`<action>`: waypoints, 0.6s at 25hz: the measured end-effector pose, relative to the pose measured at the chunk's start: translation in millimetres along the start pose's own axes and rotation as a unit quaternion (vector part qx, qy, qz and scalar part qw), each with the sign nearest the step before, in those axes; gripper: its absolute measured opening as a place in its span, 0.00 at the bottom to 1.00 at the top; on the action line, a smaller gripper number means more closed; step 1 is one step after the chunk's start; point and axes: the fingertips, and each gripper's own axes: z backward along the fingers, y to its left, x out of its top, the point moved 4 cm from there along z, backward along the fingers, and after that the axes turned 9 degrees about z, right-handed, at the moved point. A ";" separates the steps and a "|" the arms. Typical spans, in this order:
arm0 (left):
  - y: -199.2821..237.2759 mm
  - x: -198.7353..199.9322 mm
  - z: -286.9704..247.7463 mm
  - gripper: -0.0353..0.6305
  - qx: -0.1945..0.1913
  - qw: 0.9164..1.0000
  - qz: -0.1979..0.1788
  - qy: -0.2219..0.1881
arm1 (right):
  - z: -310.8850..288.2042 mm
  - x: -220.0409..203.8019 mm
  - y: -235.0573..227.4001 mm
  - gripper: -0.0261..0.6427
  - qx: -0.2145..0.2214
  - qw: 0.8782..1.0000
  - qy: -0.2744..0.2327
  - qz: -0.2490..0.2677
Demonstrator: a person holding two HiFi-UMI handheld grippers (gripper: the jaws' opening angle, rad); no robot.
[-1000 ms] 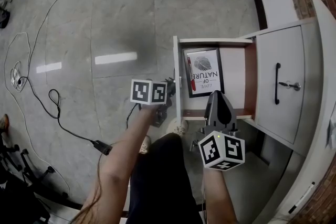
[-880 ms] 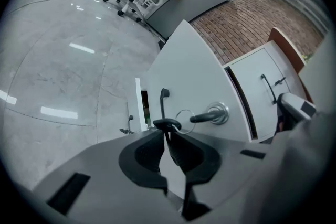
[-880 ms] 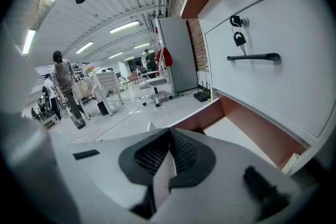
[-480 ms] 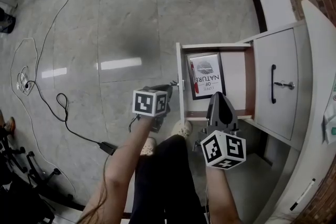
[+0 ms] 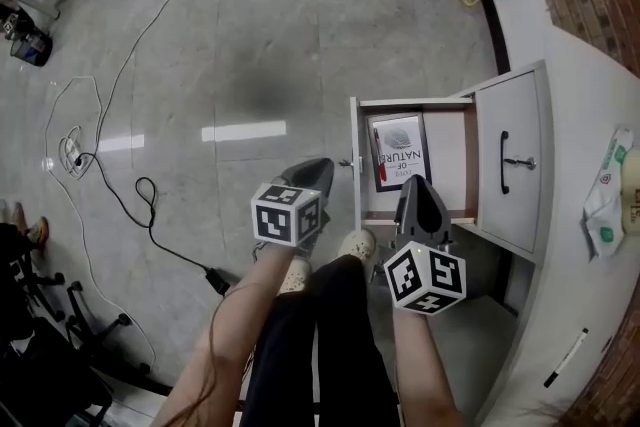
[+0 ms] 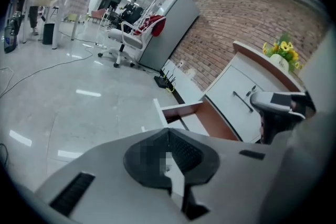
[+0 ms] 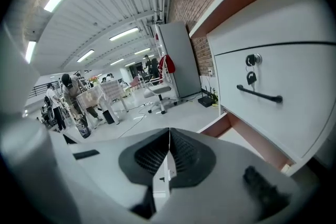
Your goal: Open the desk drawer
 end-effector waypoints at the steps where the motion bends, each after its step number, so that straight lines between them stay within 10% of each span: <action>1: -10.2 4.9 5.4 0.07 -0.007 1.000 0.000 -0.004 | 3.9 6.2 2.1 0.06 0.002 1.000 -0.001 0.001; 15: -97.6 30.5 42.3 0.07 -0.071 0.997 0.006 -0.015 | 49.3 35.1 12.8 0.06 -0.003 1.000 0.000 -0.010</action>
